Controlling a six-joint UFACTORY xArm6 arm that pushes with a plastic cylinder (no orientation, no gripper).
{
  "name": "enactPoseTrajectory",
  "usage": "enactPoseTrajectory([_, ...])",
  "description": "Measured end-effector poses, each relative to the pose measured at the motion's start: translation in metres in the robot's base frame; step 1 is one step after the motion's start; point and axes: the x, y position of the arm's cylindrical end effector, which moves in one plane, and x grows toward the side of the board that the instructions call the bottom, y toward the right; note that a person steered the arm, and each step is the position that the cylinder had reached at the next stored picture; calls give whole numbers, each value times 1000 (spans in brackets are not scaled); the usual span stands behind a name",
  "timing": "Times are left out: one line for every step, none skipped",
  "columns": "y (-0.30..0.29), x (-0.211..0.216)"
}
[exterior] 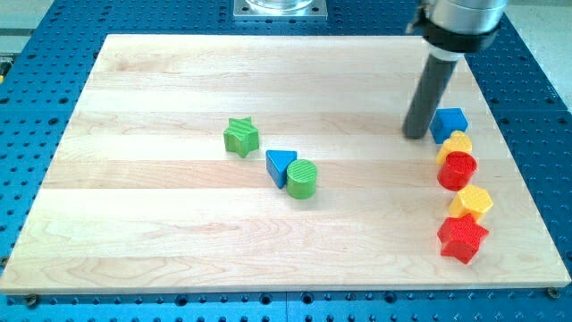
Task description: Place the triangle on the top of the cube
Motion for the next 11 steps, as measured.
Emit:
enactPoseTrajectory([-69,24])
enactPoseTrajectory([-76,91])
enactPoseTrajectory([-121,118])
enactPoseTrajectory([-175,97])
enactPoseTrajectory([-204,52])
enactPoseTrajectory([-181,47])
enactPoseTrajectory([-180,8])
enactPoseTrajectory([-165,-19])
enactPoseTrajectory([-92,-43])
enactPoseTrajectory([-22,-51])
enactPoseTrajectory([-5,-63])
